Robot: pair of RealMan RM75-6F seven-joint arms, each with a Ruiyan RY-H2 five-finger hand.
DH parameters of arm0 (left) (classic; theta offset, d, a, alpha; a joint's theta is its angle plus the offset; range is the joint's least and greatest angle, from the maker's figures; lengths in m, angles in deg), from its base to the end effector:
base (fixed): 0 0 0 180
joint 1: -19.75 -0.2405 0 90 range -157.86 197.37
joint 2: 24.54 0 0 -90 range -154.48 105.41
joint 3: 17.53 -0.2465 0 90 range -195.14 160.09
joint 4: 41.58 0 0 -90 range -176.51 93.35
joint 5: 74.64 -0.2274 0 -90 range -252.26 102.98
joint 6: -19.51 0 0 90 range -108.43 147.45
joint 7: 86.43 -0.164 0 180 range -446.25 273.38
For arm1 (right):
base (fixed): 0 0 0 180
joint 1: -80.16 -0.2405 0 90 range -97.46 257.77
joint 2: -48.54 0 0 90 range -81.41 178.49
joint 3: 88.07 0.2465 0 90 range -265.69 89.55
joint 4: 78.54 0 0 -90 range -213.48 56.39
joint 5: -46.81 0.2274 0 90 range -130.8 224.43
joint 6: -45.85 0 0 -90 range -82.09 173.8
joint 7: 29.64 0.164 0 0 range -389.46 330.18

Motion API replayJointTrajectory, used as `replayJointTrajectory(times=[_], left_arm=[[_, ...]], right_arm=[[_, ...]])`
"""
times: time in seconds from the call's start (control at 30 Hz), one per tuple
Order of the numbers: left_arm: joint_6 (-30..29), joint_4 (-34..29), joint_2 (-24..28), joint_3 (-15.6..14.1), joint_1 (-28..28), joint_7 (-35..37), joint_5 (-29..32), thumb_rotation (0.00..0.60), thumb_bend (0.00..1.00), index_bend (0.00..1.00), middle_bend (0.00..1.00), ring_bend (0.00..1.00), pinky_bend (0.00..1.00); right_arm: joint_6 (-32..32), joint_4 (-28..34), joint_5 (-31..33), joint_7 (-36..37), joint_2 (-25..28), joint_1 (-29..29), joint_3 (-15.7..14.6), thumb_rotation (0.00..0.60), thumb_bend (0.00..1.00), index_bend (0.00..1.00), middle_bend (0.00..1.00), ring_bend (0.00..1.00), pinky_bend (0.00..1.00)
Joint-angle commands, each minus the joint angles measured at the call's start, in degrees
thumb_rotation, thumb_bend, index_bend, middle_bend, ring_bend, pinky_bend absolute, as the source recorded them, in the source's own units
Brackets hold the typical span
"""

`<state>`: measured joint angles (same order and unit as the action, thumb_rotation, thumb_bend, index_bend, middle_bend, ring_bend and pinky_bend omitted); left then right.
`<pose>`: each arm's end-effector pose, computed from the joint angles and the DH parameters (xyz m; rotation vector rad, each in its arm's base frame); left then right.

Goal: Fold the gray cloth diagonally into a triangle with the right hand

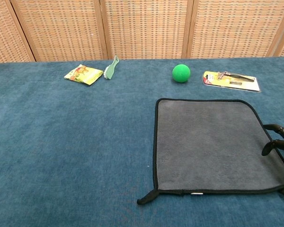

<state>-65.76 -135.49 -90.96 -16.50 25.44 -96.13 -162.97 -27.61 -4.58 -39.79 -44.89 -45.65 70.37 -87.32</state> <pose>-0.2922 0.1976 0.1166 -1.4812 -0.8160 -0.8461 -0.2796 -0.2110 -0.0418 1.6523 -0.9463 0.7944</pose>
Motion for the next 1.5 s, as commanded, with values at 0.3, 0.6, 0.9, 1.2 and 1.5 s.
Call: replayJointTrajectory(times=[0.3, 0.6, 0.9, 1.2, 1.5], left_arm=[[-0.2, 0.1, 0.0, 0.0, 0.0, 0.4, -0.3, 0.6, 0.11, 0.0, 0.0, 0.0, 0.0], [-0.6, 0.1, -0.1, -0.1, -0.1, 0.3, -0.6, 0.6, 0.11, 0.0, 0.0, 0.0, 0.0], [-1.0, 0.2, -0.2, 0.0, -0.2, 0.7, -0.8, 0.6, 0.11, 0.0, 0.0, 0.0, 0.0], [-1.0, 0.3, -0.3, 0.0, -0.2, 0.7, -0.9, 0.6, 0.11, 0.0, 0.0, 0.0, 0.0], [-1.1, 0.4, -0.3, 0.1, -0.2, 0.7, -0.9, 0.6, 0.11, 0.0, 0.0, 0.0, 0.0]], right_arm=[[-1.1, -0.3, -0.2, 1.3, 0.0, 0.0, -0.1, 0.6, 0.49, 0.3, 0.0, 0.0, 0.0], [-2.6, 0.0, -0.4, 1.3, 0.2, 0.2, 0.0, 0.6, 0.44, 0.34, 0.0, 0.0, 0.0], [-3.7, -0.9, -0.9, 1.5, -0.7, 0.2, -0.2, 0.6, 0.44, 0.56, 0.1, 0.0, 0.0], [-3.7, -1.4, -0.9, 2.6, -1.1, 0.0, -0.3, 0.6, 0.44, 0.63, 0.14, 0.0, 0.0], [-3.6, -1.2, -0.8, 2.9, -1.0, -0.5, 0.1, 0.6, 0.44, 0.63, 0.13, 0.0, 0.0]])
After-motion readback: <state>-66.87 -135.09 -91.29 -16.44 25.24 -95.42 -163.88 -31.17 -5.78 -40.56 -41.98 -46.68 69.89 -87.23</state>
